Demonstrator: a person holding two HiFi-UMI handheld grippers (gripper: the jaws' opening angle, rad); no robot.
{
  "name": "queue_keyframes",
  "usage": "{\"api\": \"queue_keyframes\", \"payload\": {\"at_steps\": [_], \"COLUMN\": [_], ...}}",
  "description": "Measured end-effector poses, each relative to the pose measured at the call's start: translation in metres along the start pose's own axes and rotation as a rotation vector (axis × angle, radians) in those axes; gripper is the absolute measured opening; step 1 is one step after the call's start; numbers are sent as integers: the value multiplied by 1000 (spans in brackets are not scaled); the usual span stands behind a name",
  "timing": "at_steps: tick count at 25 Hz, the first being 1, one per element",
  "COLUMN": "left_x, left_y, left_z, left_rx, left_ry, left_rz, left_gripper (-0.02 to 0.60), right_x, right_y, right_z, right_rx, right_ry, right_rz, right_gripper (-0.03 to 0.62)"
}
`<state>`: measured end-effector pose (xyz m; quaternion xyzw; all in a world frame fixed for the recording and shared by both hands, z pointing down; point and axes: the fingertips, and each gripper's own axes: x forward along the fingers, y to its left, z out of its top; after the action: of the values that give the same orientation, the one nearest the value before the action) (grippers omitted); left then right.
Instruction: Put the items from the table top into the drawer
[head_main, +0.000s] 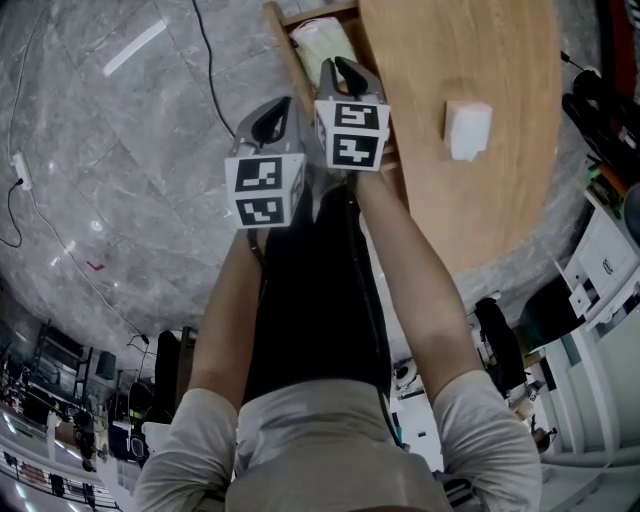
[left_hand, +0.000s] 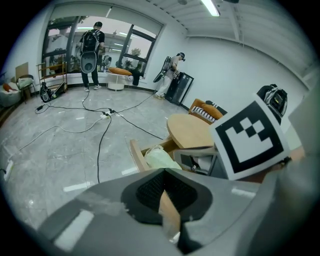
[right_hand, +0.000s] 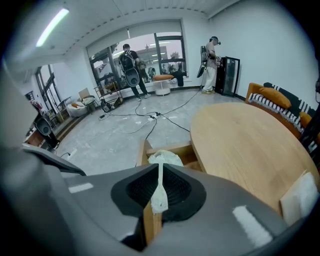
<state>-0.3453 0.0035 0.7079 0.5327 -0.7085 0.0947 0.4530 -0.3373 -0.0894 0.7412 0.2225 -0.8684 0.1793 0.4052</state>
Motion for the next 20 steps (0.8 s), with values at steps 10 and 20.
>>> {"api": "queue_keyframes", "payload": {"at_steps": [10, 20], "left_x": [-66, -173], "left_y": [-50, -124], "left_z": [49, 112], "left_rx": [-60, 51], "left_ry": [-136, -313], "left_rz": [19, 42], "left_gripper": [20, 20], "right_x": [-120, -281], "right_y": [12, 17], "right_z": [71, 154], "right_rx": [-23, -61], "right_ry": [-260, -497], "right_rz": [43, 101], "right_gripper": [6, 6]}}
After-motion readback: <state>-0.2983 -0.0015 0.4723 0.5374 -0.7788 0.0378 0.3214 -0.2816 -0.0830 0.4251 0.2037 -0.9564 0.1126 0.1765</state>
